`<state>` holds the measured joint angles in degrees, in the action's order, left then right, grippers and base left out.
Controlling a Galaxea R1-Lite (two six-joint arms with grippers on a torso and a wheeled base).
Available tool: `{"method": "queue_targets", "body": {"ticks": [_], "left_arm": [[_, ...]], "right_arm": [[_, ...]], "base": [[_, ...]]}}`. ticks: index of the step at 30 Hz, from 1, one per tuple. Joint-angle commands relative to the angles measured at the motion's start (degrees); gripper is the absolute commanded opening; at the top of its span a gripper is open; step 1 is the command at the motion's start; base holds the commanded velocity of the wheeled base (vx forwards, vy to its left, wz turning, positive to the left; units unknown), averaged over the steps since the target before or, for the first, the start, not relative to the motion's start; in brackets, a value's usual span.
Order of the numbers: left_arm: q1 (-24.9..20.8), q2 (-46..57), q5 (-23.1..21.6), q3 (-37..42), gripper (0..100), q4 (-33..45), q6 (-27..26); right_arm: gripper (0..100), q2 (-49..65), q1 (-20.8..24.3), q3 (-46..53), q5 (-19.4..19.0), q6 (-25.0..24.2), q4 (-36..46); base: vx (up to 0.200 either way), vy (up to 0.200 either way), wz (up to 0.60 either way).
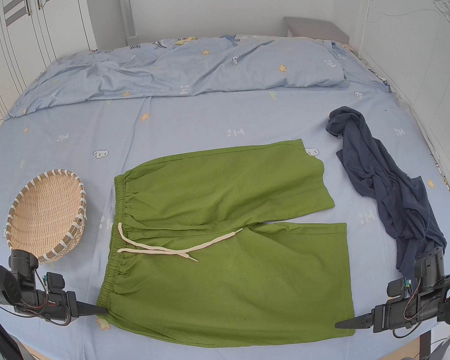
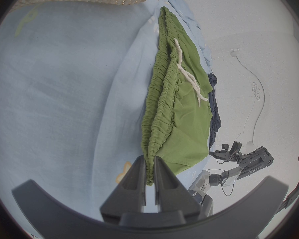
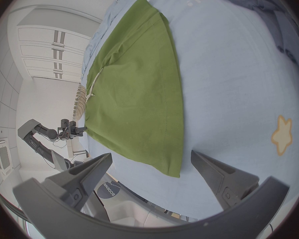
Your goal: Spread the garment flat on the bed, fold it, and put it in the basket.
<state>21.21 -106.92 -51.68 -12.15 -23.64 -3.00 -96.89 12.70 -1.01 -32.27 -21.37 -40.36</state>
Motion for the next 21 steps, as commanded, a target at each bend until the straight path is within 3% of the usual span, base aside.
{"method": "queue_targets", "body": {"ticks": [1, 8, 9, 10, 21], "left_arm": [[-0.03, -0.3, 0.0, -0.06, 0, -0.01, 0.01], [-0.03, -0.3, 0.08, -0.24, 0, -0.01, 0.01], [-0.03, -0.48, 0.0, -0.59, 0, -0.01, 0.01], [-0.03, -0.48, 0.0, -0.59, 0, -0.01, 0.01], [-0.03, -0.3, 0.0, -0.41, 0, -0.01, 0.01]], "right_arm": [[100, -4.1, 0.04, 1.01, -0.25, 0.1, -0.77], [100, -8.14, 0.13, 1.01, -0.6, 0.1, -3.93], [100, -9.11, 0.04, 1.01, -6.93, 0.1, -5.43], [100, -9.19, 0.04, 1.01, -8.78, 0.01, -5.43], [100, -9.37, -0.31, 1.01, -13.7, -0.08, -6.22]], "base": [[0.0, 0.0, 0.0], [0.0, 0.0, 0.0], [0.0, 0.0, 0.0], [0.0, 0.0, 0.0], [0.0, 0.0, 0.0]]}}
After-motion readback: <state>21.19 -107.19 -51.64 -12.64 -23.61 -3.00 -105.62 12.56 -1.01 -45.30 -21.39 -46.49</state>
